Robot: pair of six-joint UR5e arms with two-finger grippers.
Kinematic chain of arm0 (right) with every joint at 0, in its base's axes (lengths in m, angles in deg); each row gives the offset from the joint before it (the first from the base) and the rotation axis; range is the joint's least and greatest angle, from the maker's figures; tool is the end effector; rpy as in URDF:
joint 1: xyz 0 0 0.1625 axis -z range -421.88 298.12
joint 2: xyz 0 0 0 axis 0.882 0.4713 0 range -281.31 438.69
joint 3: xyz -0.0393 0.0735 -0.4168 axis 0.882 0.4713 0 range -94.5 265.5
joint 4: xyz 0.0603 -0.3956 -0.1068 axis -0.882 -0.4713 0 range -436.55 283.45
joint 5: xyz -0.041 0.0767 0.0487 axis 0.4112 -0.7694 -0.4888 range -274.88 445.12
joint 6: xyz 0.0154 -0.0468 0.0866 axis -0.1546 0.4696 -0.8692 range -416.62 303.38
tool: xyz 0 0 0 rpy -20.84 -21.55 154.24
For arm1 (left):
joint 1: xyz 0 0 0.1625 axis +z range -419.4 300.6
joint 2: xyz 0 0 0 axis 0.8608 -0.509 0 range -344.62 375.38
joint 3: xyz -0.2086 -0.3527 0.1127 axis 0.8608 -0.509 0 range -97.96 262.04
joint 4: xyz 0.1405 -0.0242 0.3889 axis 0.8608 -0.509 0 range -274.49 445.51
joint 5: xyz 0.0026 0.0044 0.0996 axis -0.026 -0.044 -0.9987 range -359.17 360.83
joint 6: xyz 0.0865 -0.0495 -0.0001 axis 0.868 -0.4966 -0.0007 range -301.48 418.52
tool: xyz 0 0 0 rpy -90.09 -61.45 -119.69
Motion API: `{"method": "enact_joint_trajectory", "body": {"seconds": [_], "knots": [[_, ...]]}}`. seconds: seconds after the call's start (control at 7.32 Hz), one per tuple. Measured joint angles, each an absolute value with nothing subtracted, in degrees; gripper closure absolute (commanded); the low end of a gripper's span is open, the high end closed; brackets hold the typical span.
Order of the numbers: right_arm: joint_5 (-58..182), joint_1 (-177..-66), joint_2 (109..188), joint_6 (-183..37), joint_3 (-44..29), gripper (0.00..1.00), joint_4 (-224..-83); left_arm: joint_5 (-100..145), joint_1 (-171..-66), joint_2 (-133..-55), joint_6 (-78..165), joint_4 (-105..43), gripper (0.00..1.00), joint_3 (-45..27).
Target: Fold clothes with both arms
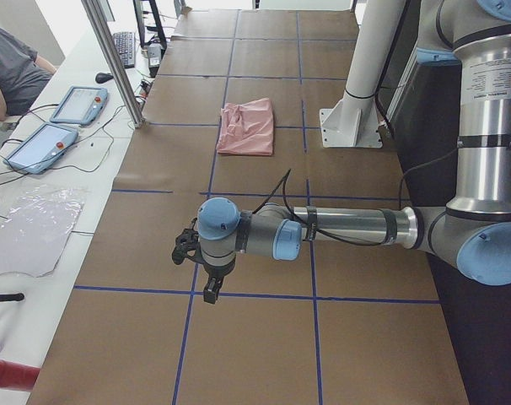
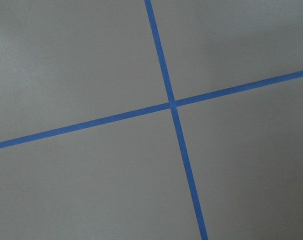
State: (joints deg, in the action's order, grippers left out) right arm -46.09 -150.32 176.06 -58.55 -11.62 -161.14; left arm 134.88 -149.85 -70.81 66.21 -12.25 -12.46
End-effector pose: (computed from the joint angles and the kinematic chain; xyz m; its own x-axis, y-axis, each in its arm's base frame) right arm 0.0555 -0.4453 0.6514 0.7509 -0.0460 0.6589 0.0018 0.9977 0.0677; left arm -0.0676 -0.4725 0.6380 0.7140 0.2281 -0.6619 -0.0886 0.9673 0.2377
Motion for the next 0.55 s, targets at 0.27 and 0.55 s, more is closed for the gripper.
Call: {"method": "enact_joint_trajectory", "body": {"seconds": [0.27,0.55], "knots": [[-46.56,-150.27,176.79,-58.45,-11.61,0.0,-161.01,134.76,-149.73,-70.99,66.28,-13.05,0.0,-12.77],[-46.68,-150.28,177.55,-58.39,-11.82,0.0,-160.84,134.67,-149.68,-70.96,66.19,-13.66,0.0,-13.09]]}}
